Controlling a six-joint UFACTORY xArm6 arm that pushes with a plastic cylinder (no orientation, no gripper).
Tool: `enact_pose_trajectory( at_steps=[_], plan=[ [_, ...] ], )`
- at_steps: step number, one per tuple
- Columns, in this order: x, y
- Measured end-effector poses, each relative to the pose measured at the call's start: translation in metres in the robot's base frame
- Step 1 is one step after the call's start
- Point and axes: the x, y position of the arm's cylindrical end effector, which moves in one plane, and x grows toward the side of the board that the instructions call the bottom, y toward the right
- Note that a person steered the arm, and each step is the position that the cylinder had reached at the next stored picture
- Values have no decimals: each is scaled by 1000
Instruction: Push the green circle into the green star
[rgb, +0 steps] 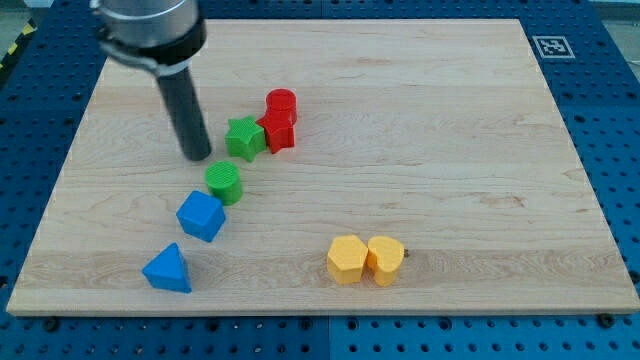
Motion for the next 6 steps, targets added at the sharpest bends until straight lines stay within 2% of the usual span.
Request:
enact_pose_trajectory(
  at_steps=[1,2,4,6],
  plan=[
    [38,10],
    [39,49],
    [66,57],
    [77,92]
  ],
)
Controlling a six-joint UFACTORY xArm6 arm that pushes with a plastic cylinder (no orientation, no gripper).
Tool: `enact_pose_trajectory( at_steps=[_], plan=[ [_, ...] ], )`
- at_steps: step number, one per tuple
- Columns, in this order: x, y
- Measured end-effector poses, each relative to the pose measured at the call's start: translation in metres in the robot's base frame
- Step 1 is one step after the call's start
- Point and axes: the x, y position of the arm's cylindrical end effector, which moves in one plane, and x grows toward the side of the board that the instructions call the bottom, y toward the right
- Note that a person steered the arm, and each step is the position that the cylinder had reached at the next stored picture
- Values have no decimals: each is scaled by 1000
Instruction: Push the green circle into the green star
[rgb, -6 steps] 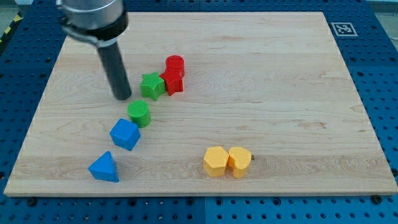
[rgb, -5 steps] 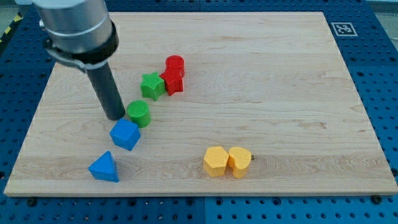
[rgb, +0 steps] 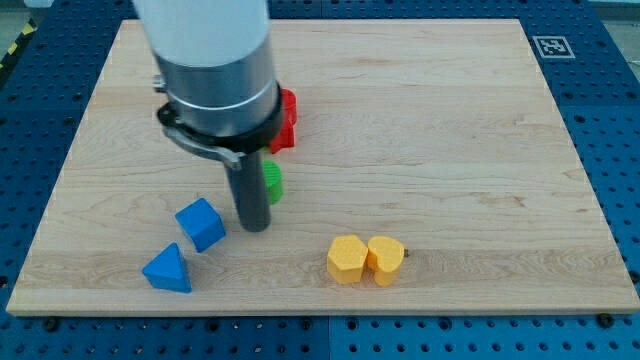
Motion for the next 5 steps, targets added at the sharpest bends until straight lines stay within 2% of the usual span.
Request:
enact_pose_trajectory(
  at_steps=[1,2,4,5],
  plan=[
    [-2,18],
    [-24,16],
    [-60,-10],
    [-61,17]
  ],
)
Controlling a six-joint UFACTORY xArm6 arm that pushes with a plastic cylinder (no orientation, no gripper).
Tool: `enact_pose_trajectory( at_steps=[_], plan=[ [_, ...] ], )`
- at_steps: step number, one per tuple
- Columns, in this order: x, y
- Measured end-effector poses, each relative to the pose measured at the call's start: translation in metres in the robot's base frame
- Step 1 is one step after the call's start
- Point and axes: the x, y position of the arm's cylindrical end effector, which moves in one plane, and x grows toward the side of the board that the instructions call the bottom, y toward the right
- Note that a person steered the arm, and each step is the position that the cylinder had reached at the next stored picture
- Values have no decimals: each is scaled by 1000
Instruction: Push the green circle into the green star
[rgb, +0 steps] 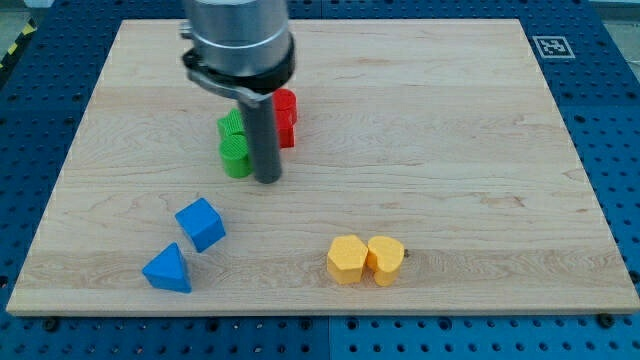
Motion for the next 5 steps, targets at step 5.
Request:
enact_pose_trajectory(
  at_steps=[5],
  plan=[
    [128,203]
  ],
)
